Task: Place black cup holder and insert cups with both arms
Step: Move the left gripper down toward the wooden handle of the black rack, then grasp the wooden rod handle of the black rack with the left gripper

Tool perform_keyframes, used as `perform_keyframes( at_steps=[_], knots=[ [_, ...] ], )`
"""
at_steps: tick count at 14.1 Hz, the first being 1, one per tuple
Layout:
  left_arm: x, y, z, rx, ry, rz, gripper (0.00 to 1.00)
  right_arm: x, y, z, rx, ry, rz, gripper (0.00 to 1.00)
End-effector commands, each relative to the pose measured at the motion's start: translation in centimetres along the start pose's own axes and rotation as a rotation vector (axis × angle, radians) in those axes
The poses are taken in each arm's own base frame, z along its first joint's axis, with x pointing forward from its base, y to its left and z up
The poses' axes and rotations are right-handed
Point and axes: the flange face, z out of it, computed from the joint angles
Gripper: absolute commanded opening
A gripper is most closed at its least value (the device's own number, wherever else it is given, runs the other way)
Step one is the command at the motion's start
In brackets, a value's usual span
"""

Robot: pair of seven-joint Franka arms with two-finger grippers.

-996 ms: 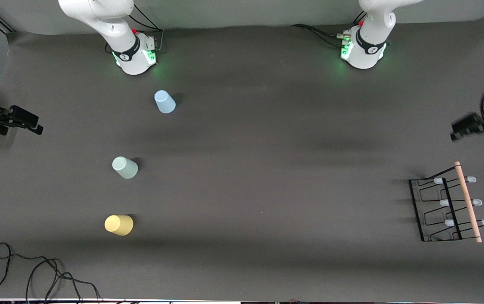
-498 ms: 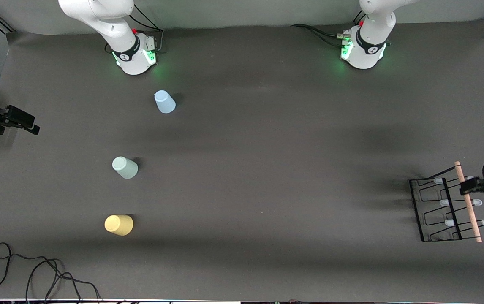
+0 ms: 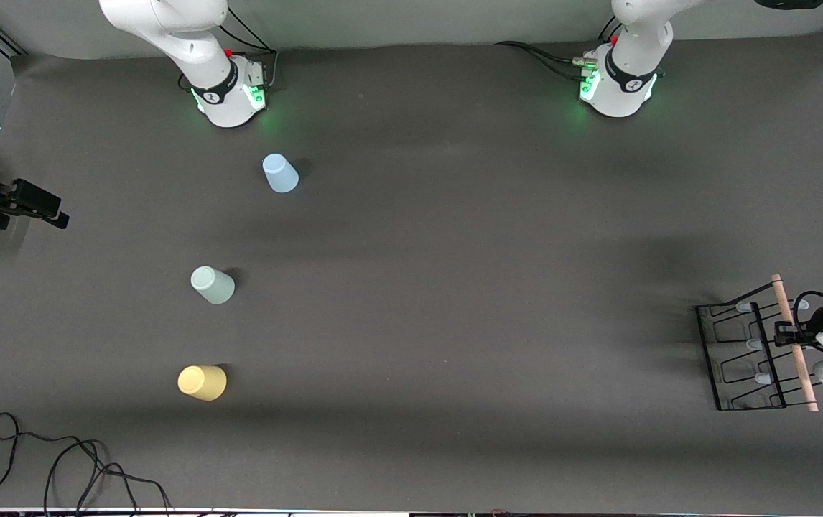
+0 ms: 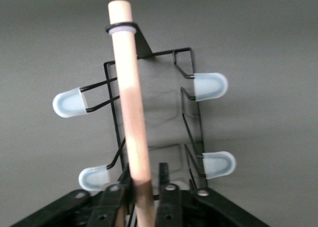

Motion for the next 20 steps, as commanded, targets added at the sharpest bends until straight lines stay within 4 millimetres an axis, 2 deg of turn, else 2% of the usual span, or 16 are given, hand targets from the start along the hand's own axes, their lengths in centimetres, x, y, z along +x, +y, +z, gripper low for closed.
perform_keyframes(
  at_steps=[1,4,5,7,9,11,14,17,18,20],
  knots=[
    [1.2,1.2,-0.7,0.040,-0.011,0.048,0.00,-0.4,-0.2,-0.6,0.001,0.002,-0.019,1.00],
    [2.4,1.6,-4.4,0.031,0.045,0.017,0.00,-0.4,-0.3,-0.7,0.001,0.005,-0.022,1.00],
    [3.0,2.4,-5.9,0.007,0.054,-0.024,0.00,-0.4,-0.2,-0.7,0.000,0.003,-0.020,1.00],
    [4.1,6.6,-9.8,-0.048,0.106,-0.116,0.00,-0.4,-0.2,-0.6,0.000,0.002,-0.020,1.00],
    [5.0,13.5,-12.6,-0.071,0.128,-0.179,0.00,-0.4,-0.3,-0.5,0.001,0.000,-0.020,1.00],
    [5.5,21.6,-13.7,-0.092,0.131,-0.248,0.00,-0.4,-0.2,-0.6,0.000,0.002,-0.020,1.00],
    [4.5,33.5,-15.1,-0.118,0.122,-0.277,0.00,-0.3,-0.3,-0.5,0.000,0.000,-0.022,1.00],
    [1.9,45.1,-15.6,-0.150,0.119,-0.286,0.00,-0.4,-0.3,-0.6,0.000,0.002,-0.022,1.00],
    [0.4,49.6,-15.6,-0.161,0.109,-0.276,0.00,-0.4,-0.3,-0.6,0.000,0.002,-0.022,1.00],
    [-2.4,56.6,-15.4,-0.175,0.093,-0.274,0.00,-0.4,-0.3,-0.5,0.000,0.000,-0.022,1.00]
  ],
)
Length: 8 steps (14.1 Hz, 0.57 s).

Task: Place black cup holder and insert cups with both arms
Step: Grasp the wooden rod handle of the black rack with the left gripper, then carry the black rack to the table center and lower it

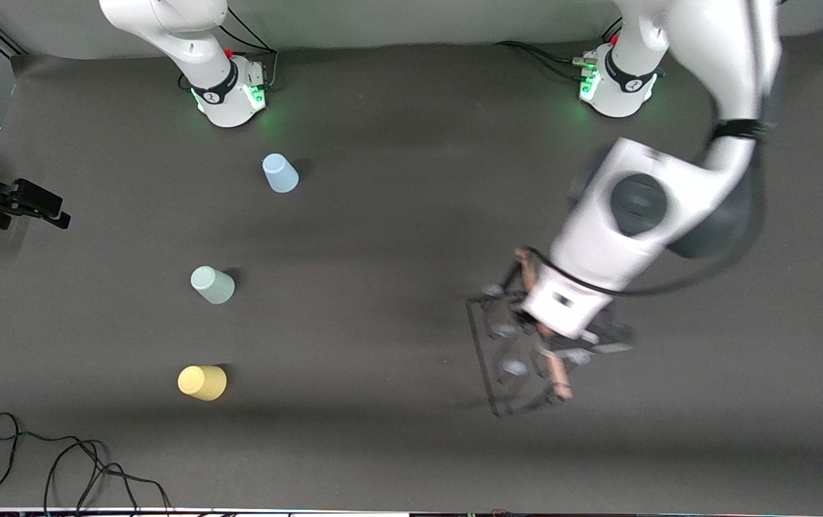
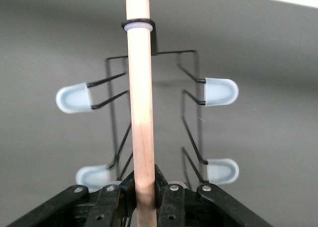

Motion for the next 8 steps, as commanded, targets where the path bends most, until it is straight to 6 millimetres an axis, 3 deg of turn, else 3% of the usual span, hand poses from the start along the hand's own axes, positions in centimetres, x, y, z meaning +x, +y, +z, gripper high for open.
perform_keyframes(
  at_steps=[1,4,8],
  knots=[
    [-5.5,6.7,0.7,-0.006,-0.016,0.013,0.00,-0.4,-0.1,-0.6,0.000,0.002,-0.018,1.00],
    [-13.3,13.4,3.6,0.002,-0.066,0.136,0.00,-0.2,-0.1,-0.4,0.000,0.001,-0.017,1.00],
    [-17.5,17.4,6.4,0.004,-0.097,0.116,0.00,-0.2,0.0,-0.4,-0.002,0.001,-0.018,1.00]
  ],
)
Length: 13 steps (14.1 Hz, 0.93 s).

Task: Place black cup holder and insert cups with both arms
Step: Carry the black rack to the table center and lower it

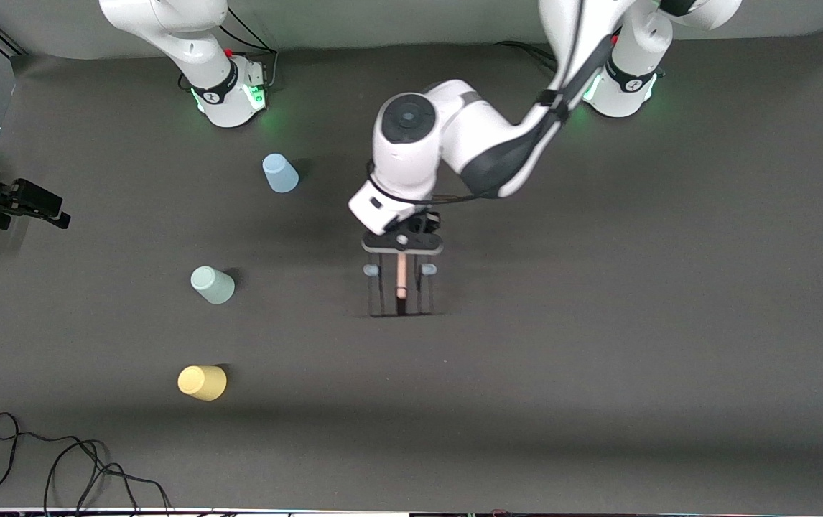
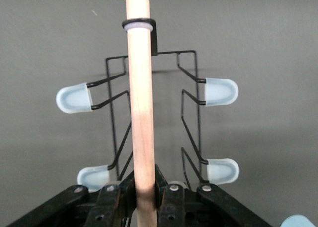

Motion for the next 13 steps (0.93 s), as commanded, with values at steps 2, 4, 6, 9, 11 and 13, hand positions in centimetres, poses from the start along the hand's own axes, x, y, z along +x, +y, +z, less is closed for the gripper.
perform_keyframes(
  at_steps=[2,4,6,9,11,13],
  knots=[
    [-0.7,2.7,2.2,-0.031,0.013,-0.049,0.00,-0.2,-0.3,-0.4,-0.001,0.001,-0.022,1.00],
    [-0.7,2.8,3.8,-0.031,0.006,-0.053,0.00,-0.1,-0.3,-0.3,-0.001,-0.001,-0.024,1.00],
    [-0.7,2.7,4.1,-0.028,0.003,-0.053,0.00,-0.1,0.0,-0.4,0.000,0.002,-0.021,1.00],
    [-0.6,2.4,4.8,-0.010,0.007,-0.033,0.64,-0.1,-0.3,-0.3,-0.002,0.001,-0.022,1.00],
    [-0.3,2.0,4.5,0.002,0.025,-0.018,1.00,-0.2,-0.3,0.1,-0.001,-0.010,-0.024,1.00],
    [0.4,1.8,2.6,-0.013,0.041,-0.034,1.00,-0.4,-0.6,0.6,-0.001,-0.022,-0.027,1.00]
  ],
)
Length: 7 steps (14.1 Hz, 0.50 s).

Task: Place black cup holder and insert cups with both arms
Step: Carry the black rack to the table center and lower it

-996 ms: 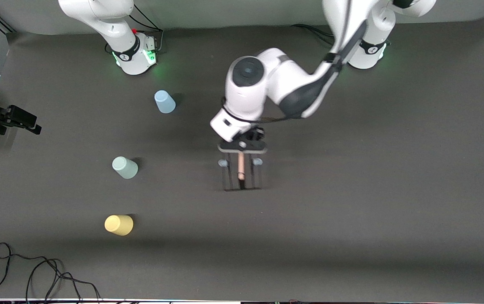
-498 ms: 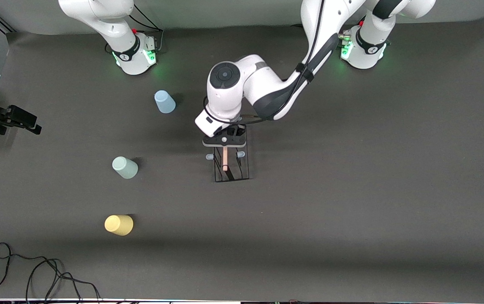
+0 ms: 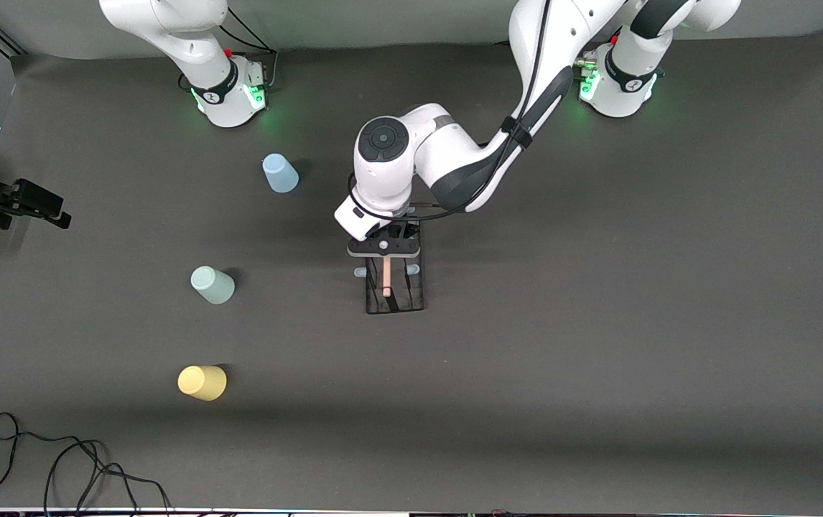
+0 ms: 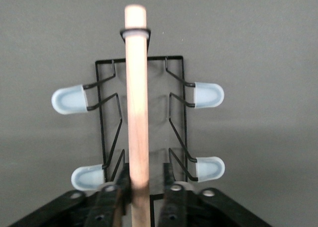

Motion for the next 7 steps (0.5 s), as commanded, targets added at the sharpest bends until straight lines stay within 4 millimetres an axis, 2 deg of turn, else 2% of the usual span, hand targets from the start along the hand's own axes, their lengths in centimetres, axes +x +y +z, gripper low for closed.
perform_keyframes(
  at_steps=[1,3,7],
  knots=[
    [0.8,-0.3,-3.5,0.000,0.037,-0.006,1.00,-0.5,-0.5,0.5,-0.001,-0.018,-0.024,1.00],
    [1.7,-1.2,-6.3,-0.009,0.052,-0.026,1.00,-0.9,-1.4,0.9,-0.001,-0.028,-0.009,1.00],
    [7.5,-7.5,-14.1,-0.031,0.138,-0.114,1.00,-3.5,-4.3,4.7,0.001,-0.010,0.047,1.00]
  ],
)
